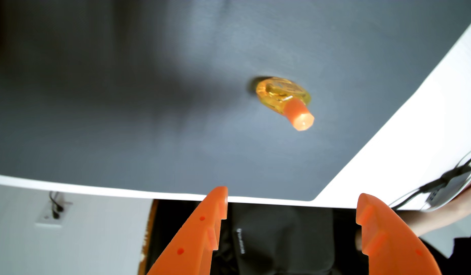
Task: Grab the eyedrops
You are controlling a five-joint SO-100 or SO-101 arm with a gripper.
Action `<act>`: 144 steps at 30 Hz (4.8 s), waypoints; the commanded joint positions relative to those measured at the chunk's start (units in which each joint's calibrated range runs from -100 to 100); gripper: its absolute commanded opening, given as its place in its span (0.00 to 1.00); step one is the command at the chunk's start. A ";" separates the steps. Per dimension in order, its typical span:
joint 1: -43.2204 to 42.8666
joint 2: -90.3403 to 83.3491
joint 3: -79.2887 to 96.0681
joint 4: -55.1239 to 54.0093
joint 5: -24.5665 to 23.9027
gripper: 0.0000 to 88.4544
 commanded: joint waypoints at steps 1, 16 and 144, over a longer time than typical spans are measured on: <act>-0.31 0.75 -1.74 -3.29 -4.44 0.31; -2.55 11.96 -14.35 -2.68 -29.41 0.31; -4.05 19.26 -29.20 1.39 -18.94 0.01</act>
